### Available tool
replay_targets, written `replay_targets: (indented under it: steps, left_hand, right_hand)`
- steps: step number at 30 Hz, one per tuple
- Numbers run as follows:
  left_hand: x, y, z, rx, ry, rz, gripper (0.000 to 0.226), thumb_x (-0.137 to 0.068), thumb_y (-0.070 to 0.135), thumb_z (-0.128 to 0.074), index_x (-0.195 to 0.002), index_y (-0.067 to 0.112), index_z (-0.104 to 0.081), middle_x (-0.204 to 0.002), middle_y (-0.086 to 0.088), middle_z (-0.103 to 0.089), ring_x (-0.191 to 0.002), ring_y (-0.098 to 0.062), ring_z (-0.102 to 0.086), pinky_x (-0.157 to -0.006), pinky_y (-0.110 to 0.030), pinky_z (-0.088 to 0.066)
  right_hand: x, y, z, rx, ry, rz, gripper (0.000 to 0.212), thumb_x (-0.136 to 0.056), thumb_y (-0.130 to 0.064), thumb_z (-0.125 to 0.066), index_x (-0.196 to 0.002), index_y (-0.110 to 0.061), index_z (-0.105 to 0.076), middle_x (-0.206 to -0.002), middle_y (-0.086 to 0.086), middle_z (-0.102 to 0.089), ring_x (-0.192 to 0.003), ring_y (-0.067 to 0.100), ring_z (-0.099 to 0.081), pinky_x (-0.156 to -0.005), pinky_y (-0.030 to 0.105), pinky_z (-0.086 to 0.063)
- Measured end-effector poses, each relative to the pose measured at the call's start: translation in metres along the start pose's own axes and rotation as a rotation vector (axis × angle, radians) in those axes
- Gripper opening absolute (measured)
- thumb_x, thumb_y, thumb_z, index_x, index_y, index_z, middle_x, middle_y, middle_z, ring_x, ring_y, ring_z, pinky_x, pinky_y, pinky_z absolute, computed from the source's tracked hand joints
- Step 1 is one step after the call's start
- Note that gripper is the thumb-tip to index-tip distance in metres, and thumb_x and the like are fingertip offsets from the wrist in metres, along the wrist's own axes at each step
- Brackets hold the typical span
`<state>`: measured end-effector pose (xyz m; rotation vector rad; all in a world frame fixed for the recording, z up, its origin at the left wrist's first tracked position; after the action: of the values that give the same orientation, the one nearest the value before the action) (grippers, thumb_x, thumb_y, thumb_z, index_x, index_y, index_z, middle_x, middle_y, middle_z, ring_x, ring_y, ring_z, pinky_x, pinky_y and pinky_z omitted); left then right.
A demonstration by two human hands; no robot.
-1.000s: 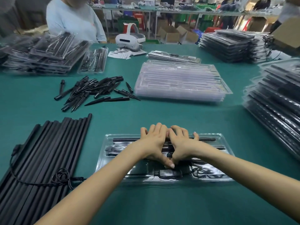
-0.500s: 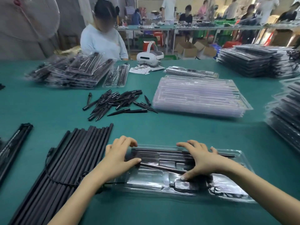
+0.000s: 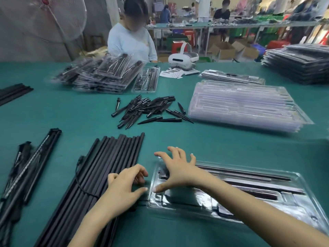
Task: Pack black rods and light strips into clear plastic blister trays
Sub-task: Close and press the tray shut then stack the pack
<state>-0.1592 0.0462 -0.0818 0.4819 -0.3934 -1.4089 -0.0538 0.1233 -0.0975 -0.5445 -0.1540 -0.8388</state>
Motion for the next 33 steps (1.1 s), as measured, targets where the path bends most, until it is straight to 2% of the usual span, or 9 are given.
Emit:
replay_targets:
  steps: [4,9,12,17,23,27,30,33]
  left_hand:
    - [-0.001,-0.007,-0.011,-0.075,-0.045,0.035,0.02,-0.086,0.034,-0.064,-0.088,0.045,-0.047,-0.089,0.021,-0.054,-0.097,0.013,-0.039,-0.08,-0.03,-0.018]
    - [-0.005,-0.008,-0.011,-0.005,-0.042,0.033,0.021,-0.087,0.027,-0.065,-0.088,0.042,-0.05,-0.087,0.018,-0.055,-0.097,0.013,-0.039,-0.082,-0.027,-0.017]
    - [-0.005,-0.008,-0.011,0.011,-0.057,0.037,0.024,-0.084,0.027,-0.068,-0.089,0.042,-0.051,-0.089,0.02,-0.055,-0.096,0.012,-0.041,-0.081,-0.028,-0.016]
    - [-0.004,-0.008,-0.012,-0.015,-0.072,0.037,0.021,-0.085,0.03,-0.067,-0.088,0.044,-0.051,-0.091,0.021,-0.053,-0.097,0.013,-0.039,-0.079,-0.03,-0.015]
    - [-0.004,-0.006,-0.011,-0.028,-0.058,0.031,0.022,-0.086,0.029,-0.066,-0.086,0.045,-0.051,-0.091,0.02,-0.053,-0.096,0.015,-0.038,-0.079,-0.031,-0.016]
    - [-0.003,-0.005,-0.011,-0.039,-0.052,0.025,0.024,-0.086,0.029,-0.066,-0.087,0.048,-0.05,-0.093,0.02,-0.053,-0.096,0.015,-0.039,-0.081,-0.032,-0.017]
    - [-0.003,-0.004,-0.01,-0.05,-0.049,0.027,0.022,-0.087,0.03,-0.065,-0.09,0.047,-0.052,-0.093,0.021,-0.053,-0.097,0.015,-0.038,-0.081,-0.032,-0.017]
    - [-0.003,-0.004,-0.01,-0.055,-0.036,0.029,0.021,-0.089,0.027,-0.062,-0.091,0.046,-0.053,-0.092,0.022,-0.054,-0.098,0.015,-0.038,-0.081,-0.032,-0.017]
  right_hand:
    - [-0.009,0.002,-0.004,-0.008,-0.088,-0.038,0.111,-0.065,-0.061,-0.077,-0.148,-0.041,-0.007,-0.158,0.004,0.005,-0.145,0.023,0.012,-0.109,0.065,0.004]
    - [-0.017,-0.009,-0.004,0.111,-0.183,-0.05,0.114,-0.06,-0.055,-0.083,-0.147,-0.042,-0.011,-0.158,0.004,0.003,-0.145,0.026,0.003,-0.109,0.063,-0.011]
    - [-0.023,-0.017,0.004,0.225,-0.24,-0.039,0.118,-0.057,-0.055,-0.085,-0.148,-0.041,-0.011,-0.155,0.005,-0.008,-0.142,0.03,-0.008,-0.109,0.063,-0.018]
    - [-0.026,-0.032,0.004,0.324,-0.208,0.016,0.118,-0.056,-0.048,-0.088,-0.148,-0.037,-0.014,-0.148,0.007,-0.02,-0.137,0.031,-0.013,-0.105,0.069,-0.016]
    - [-0.023,-0.038,0.007,0.271,-0.208,0.108,0.106,-0.056,-0.046,-0.088,-0.143,-0.04,-0.027,-0.145,0.003,-0.024,-0.133,0.028,-0.021,-0.101,0.057,-0.033]
    - [-0.023,-0.038,0.009,0.28,-0.22,0.109,0.108,-0.055,-0.05,-0.087,-0.143,-0.044,-0.026,-0.144,0.002,-0.022,-0.133,0.027,-0.019,-0.102,0.059,-0.029]
    - [-0.024,-0.038,0.008,0.332,-0.197,0.087,0.122,-0.053,-0.051,-0.088,-0.147,-0.044,-0.011,-0.146,0.003,-0.022,-0.135,0.029,-0.019,-0.102,0.071,-0.019]
    - [-0.024,-0.04,0.007,0.315,-0.195,0.057,0.127,-0.053,-0.045,-0.09,-0.148,-0.044,-0.005,-0.147,0.005,-0.021,-0.136,0.03,-0.017,-0.102,0.075,-0.014]
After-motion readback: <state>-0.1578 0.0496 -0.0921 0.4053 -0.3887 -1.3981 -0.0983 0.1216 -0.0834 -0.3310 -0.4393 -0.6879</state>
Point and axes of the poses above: each hand's wrist, its own x-axis away from the middle knuckle, its own z-axis out of the back of the hand, y = z × x, the point moved 10 cm from there along -x, towards the middle knuckle
